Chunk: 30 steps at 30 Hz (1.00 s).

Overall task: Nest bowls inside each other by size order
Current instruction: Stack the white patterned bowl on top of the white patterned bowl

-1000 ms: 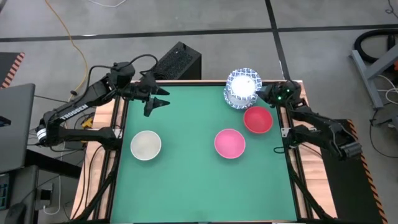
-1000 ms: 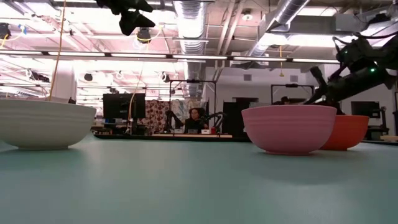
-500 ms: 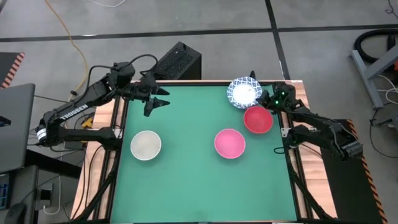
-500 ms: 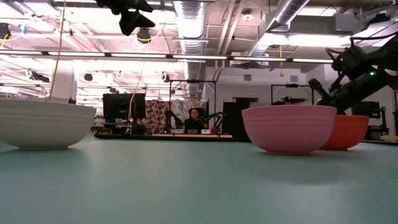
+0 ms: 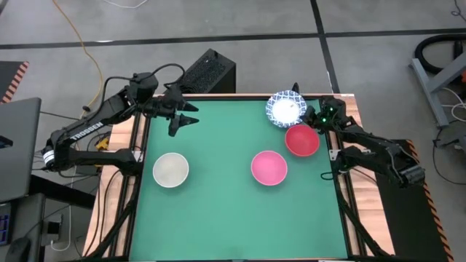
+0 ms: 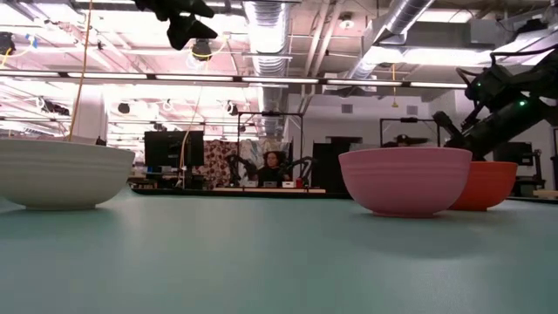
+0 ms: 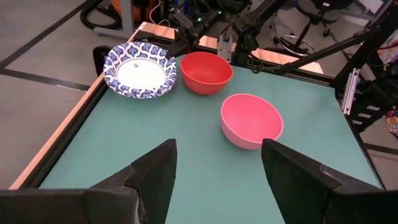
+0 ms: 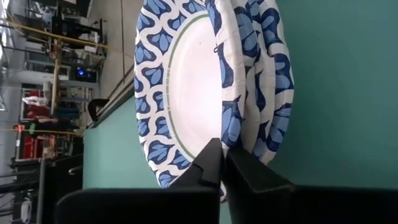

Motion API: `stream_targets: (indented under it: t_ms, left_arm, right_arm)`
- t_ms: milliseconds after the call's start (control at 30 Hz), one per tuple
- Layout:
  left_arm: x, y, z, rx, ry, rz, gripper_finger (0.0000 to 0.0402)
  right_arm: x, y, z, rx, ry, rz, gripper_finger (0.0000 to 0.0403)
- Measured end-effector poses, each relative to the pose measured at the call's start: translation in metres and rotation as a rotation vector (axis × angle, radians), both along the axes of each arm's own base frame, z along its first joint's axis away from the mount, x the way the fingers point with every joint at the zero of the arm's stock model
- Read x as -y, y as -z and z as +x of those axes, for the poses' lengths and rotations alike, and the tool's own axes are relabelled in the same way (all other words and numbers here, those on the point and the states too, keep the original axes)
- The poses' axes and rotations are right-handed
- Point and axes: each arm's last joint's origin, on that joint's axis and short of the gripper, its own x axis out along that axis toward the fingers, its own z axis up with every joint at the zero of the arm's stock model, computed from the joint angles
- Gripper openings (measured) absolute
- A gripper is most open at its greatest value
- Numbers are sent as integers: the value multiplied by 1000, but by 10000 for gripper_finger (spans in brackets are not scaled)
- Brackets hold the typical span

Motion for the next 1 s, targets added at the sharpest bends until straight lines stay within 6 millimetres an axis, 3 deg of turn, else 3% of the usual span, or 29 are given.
stream_targets:
  t_ms: [700, 1000]
  left_arm:
    - [0, 3, -1, -29, -17, -6, 224]
    - [0, 3, -1, -33, -17, -7, 224]
  right_arm:
    - [2, -5, 2, 12, -46, -74, 168]
    - [0, -1, 1, -18, -49, -48, 180]
